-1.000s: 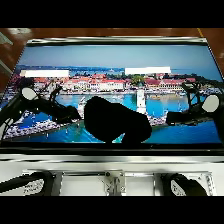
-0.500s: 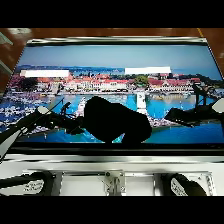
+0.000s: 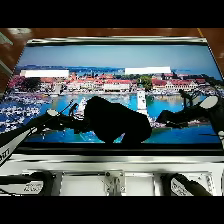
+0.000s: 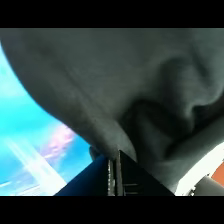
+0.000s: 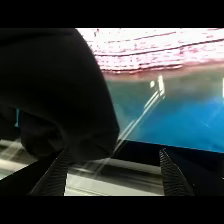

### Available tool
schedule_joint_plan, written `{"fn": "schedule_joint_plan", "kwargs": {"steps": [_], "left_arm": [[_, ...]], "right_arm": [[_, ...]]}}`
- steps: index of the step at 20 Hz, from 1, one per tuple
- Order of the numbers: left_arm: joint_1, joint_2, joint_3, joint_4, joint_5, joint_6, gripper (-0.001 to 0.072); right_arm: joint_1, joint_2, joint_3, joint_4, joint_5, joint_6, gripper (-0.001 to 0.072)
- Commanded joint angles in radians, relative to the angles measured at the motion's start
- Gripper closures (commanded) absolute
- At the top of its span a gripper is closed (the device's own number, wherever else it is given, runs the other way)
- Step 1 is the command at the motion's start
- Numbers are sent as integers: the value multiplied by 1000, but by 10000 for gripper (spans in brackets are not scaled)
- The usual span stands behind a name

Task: Fold the shirts.

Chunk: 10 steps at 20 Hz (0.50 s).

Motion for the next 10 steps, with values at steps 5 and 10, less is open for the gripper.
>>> {"fn": "schedule_joint_plan", "kwargs": {"steps": [5,10], "left_arm": [[6,106,0,-10,8,23,665],[55,232,28,-10,19,47,666]], "right_arm": [[203,-240,-32,14,-130,-58,17],[199,-209,-17,37,-87,-58,632]]}}
